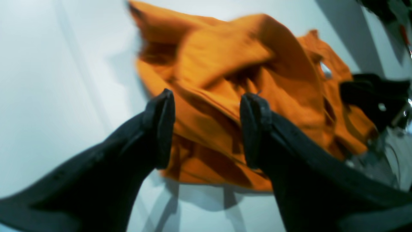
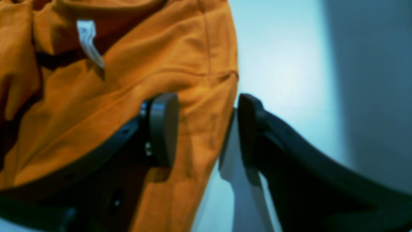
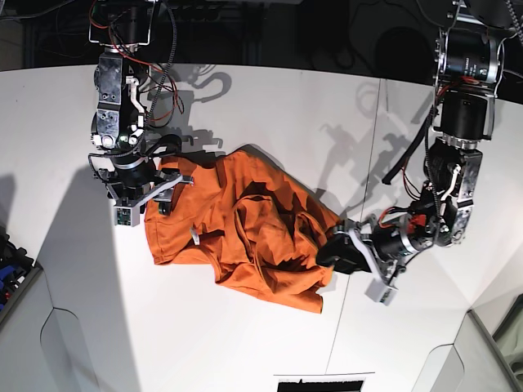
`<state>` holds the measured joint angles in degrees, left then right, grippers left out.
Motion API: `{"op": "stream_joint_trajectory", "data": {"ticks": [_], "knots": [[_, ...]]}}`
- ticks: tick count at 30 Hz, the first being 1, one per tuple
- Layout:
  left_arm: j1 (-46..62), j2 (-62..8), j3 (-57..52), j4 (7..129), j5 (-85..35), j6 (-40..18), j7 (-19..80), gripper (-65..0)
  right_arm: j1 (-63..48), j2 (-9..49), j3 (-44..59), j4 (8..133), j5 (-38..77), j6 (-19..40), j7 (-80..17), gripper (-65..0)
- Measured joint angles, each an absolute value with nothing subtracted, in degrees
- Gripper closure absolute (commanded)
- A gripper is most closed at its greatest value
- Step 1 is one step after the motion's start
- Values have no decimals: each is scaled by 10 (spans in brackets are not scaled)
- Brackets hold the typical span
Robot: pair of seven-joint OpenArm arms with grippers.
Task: Layout the t-shirt on the table in an organized manner, then fold the t-shirt properly
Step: 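Pull the shirt apart with both grippers to stretch it flat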
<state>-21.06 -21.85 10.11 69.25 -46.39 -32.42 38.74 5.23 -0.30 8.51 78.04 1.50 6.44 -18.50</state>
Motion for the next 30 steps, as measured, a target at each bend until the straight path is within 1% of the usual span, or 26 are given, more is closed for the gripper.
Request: {"op": "stream_joint_trajectory", "data": {"ticks": [6, 7, 8, 9, 11, 12, 13, 16, 19, 22, 27, 30], "knots": [[-208, -194, 146, 693, -437, -325, 389, -345, 52, -3, 85, 780, 15, 64, -185, -297], [-208, -190, 151, 693, -423, -324, 390, -332, 52, -3, 85, 780, 15, 64, -185, -286], [-208, -186, 154, 693, -408, -324, 390, -284, 52, -3, 85, 780, 15, 65, -185, -254], [-208, -182, 154, 693, -395, -324, 390, -210, 52, -3, 85, 780, 15, 64, -186, -205], [-208, -183, 154, 693, -381, -324, 387, -45, 52, -3, 85, 780, 15, 65, -187, -83], [-209, -186, 154, 693, -371, -324, 381, 0, 52, -3, 85, 780, 15, 69, -187, -16], [-210, -189, 154, 693, -369, -322, 382, 0, 52, -1, 85, 780, 11, 85, -184, 0], [-218, -206, 143, 693, -367, -322, 376, 0, 51, -1, 85, 780, -36, 113, -170, 0], [-233, -243, 104, 693, -381, -322, 366, 0, 54, 0, 88, 784, -51, 116, -177, 0], [-235, -297, 68, 693, -431, -320, 364, 0, 49, 0, 109, 811, -54, 116, -181, 0], [-232, -353, 60, 693, -434, -320, 369, 0, 48, 0, 163, 858, -52, 116, -190, 0], [-231, -387, 60, 693, -448, -334, 373, 0, 48, 0, 202, 884, -52, 118, -232, 0]]}}
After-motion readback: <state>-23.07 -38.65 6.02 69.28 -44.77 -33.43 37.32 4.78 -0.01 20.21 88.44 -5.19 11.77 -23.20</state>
